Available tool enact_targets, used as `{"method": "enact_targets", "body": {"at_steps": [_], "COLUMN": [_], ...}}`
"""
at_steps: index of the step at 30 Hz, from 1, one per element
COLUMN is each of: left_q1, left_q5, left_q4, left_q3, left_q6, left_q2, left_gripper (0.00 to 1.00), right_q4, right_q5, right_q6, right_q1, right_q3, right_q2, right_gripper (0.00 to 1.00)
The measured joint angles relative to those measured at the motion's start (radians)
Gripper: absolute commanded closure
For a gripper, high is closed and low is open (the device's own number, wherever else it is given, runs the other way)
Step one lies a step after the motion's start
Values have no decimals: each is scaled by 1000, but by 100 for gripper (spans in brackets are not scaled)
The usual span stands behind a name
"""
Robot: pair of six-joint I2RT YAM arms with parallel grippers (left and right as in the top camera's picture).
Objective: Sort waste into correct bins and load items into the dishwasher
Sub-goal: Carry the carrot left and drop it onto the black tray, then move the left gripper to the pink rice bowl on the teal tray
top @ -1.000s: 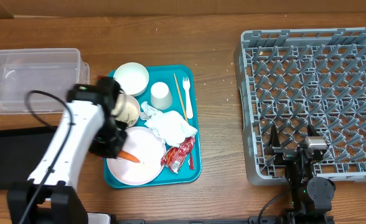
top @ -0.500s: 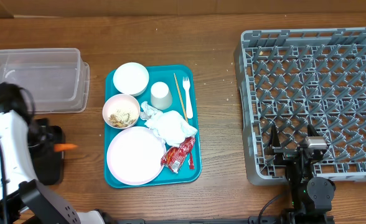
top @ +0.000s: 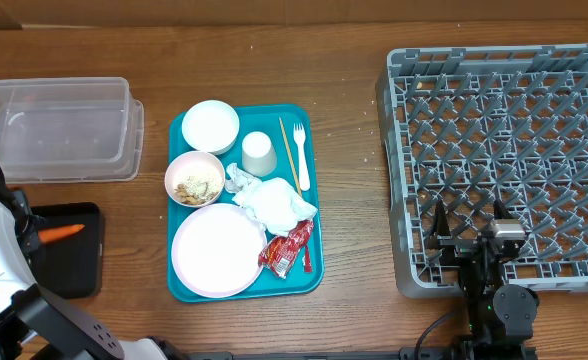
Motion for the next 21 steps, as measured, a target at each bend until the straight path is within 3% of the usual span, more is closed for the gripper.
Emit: {"method": "enact_targets", "body": {"at_steps": [7, 13, 16, 21], "left_q1": [0, -44, -165, -447], "left_q5": [212, 491, 645, 685], "left_q4": [-6, -11, 17, 42], "left_q3": [0, 0, 1, 3], "left_q6": [159, 359, 493, 652], "left_q2": [1, -63, -179, -256], "left_gripper": [2, 5, 0, 0], "right_q4": [0, -1, -1, -1], "right_q5": [0, 0, 0, 0], "right_q6": [0, 0, 0, 0], "right_q1": [0, 0, 0, 0], "right_q3": [0, 0, 0, 0], "right_q2": [0, 0, 0, 0], "right_gripper": [0, 0, 0, 0]}}
